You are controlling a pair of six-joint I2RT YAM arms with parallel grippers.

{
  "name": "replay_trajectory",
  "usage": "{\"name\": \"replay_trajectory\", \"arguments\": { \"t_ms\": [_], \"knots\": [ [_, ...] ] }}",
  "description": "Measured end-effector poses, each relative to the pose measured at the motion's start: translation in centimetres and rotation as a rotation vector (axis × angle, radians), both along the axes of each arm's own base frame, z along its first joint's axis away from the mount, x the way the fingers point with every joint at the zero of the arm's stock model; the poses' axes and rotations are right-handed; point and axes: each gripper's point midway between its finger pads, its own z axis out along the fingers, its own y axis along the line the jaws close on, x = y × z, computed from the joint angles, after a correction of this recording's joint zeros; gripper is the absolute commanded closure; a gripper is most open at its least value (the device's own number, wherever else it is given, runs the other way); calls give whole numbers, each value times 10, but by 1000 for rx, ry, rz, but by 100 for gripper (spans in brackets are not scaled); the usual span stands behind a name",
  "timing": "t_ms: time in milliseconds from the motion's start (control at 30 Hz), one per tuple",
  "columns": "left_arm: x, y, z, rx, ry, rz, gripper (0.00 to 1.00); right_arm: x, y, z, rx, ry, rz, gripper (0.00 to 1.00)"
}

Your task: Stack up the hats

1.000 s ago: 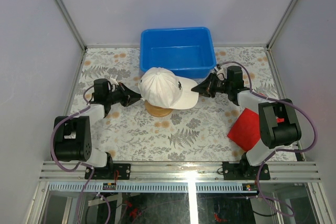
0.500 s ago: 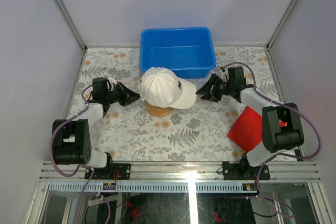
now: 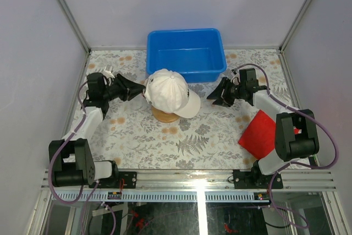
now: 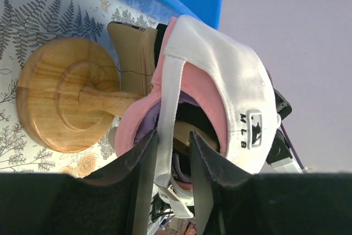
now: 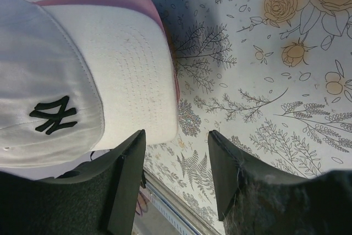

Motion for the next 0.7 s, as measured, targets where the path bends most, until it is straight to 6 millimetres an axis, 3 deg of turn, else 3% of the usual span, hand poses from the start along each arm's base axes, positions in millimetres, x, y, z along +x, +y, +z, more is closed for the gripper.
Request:
{"name": "replay_trajectory", "arguments": {
  "t_ms": [233, 500, 567, 600, 633, 667, 700],
  "knots": [
    [-3, 8, 7, -4, -2, 26, 63, 1, 0, 4, -7, -8, 8, 43],
    [-7, 23, 3, 10, 32, 68, 56, 3, -1, 7, -14, -14, 15, 42],
    [-8, 33, 2, 29, 38, 96, 52, 3, -2, 7, -28, -18, 14, 38],
    [-8, 39, 2, 44, 41, 112, 49, 3, -4, 7, -40, -21, 13, 31],
    [-7, 43, 4, 64, 40, 125, 45, 3, -5, 9, -49, -28, 13, 20],
    [-5, 48, 7, 90, 36, 139, 28, 4, -8, 11, -68, -39, 11, 1],
    [-2, 54, 13, 125, 20, 156, 5, 4, -10, 14, -82, -47, 8, 1]
  ]
}}
